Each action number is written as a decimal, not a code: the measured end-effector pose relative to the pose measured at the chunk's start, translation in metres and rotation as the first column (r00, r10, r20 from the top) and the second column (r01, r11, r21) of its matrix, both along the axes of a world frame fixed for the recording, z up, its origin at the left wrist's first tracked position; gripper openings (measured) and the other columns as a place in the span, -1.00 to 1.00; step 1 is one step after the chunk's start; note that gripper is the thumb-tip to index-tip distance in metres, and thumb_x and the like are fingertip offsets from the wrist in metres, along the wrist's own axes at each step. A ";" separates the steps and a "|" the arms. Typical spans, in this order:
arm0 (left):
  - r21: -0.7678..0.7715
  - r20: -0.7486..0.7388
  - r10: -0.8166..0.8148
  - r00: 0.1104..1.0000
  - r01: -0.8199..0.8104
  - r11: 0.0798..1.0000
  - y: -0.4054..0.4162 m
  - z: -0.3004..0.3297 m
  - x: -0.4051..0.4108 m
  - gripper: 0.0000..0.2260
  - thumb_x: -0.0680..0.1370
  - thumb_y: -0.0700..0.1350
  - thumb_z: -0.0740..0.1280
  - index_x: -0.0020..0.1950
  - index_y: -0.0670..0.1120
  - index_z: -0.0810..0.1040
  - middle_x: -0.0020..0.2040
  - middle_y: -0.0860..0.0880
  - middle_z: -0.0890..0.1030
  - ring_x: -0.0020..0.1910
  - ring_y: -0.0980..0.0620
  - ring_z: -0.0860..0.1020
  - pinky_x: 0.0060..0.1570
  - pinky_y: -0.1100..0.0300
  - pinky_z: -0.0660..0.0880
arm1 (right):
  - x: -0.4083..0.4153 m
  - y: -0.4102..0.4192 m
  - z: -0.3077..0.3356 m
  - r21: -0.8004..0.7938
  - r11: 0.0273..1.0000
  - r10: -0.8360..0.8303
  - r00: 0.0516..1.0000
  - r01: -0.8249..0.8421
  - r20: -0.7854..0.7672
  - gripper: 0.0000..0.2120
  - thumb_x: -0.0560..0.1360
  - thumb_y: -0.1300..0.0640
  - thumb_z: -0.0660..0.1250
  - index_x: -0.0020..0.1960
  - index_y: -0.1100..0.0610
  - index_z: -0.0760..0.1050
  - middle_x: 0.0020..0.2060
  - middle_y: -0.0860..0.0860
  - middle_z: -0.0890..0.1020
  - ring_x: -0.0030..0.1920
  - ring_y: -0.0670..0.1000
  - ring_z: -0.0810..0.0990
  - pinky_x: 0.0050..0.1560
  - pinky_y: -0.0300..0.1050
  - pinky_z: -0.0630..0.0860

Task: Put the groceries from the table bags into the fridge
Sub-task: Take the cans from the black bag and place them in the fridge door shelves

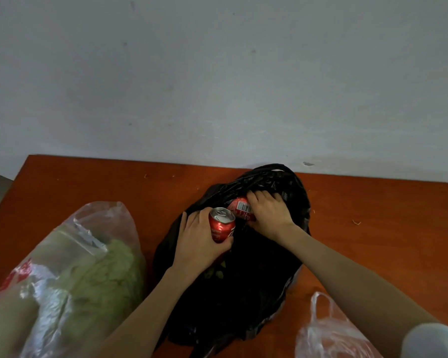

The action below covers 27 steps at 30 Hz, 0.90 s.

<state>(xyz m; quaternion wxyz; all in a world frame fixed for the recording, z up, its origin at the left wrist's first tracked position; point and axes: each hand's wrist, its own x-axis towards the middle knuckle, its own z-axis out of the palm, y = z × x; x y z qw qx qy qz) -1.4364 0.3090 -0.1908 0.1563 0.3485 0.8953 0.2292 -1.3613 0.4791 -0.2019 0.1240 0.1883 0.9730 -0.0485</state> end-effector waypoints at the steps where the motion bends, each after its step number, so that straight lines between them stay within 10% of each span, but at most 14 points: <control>1: 0.008 0.024 0.007 1.000 -0.007 1.000 -0.003 0.002 0.000 -0.36 0.33 0.13 0.45 0.31 -0.06 0.32 0.26 -0.02 0.47 0.32 0.00 0.35 0.45 0.04 -0.05 | 0.002 -0.001 0.002 -0.006 1.000 -0.019 1.000 0.019 -0.018 -0.28 0.42 -0.05 0.37 0.44 0.16 0.14 0.33 0.10 0.38 0.36 0.11 0.29 0.35 0.07 0.19; 9: 0.030 0.127 0.055 0.990 -0.059 0.998 -0.038 0.029 0.013 -0.40 0.27 0.03 0.52 0.20 -0.05 0.34 0.14 0.00 0.50 0.22 -0.02 0.41 0.34 -0.12 0.23 | 0.034 -0.041 0.041 -0.376 0.900 -0.291 0.947 0.223 -0.134 -0.29 0.38 -0.05 0.40 0.43 0.10 0.21 0.27 0.15 0.39 0.20 0.21 0.46 0.14 0.01 0.44; 16: 0.205 0.169 0.035 0.985 -0.070 0.976 -0.066 0.090 0.032 -0.44 0.30 0.03 0.52 0.18 0.06 0.30 0.10 0.12 0.43 0.20 0.05 0.41 0.42 -0.16 0.03 | 0.096 -0.077 0.097 -0.518 0.817 -0.427 0.869 0.253 -0.249 -0.34 0.41 -0.06 0.38 0.42 -0.01 0.19 0.20 0.03 0.37 0.10 0.12 0.47 -0.02 -0.09 0.44; 20: 0.423 0.206 -0.116 0.972 0.019 0.906 -0.074 0.123 0.047 -0.40 0.27 -0.05 0.56 0.17 0.11 0.31 0.10 0.08 0.49 0.13 0.03 0.49 0.17 0.12 0.44 | 0.136 -0.105 0.138 -0.609 0.735 -0.624 0.651 0.299 -0.432 -0.39 0.39 0.01 0.42 0.36 -0.05 0.25 0.15 -0.05 0.42 0.08 -0.04 0.45 -0.02 -0.23 0.35; 27: 0.625 0.280 -0.441 0.853 0.186 0.758 -0.077 0.175 0.112 -0.41 0.31 -0.14 0.54 0.22 0.10 0.32 0.05 0.24 0.45 -0.01 0.29 0.48 -0.13 0.43 0.41 | 0.240 -0.171 0.189 -0.764 0.551 -0.830 0.124 0.337 -0.544 -0.36 0.37 0.09 0.47 0.35 -0.04 0.25 0.11 -0.18 0.47 0.05 -0.15 0.53 0.03 -0.25 0.52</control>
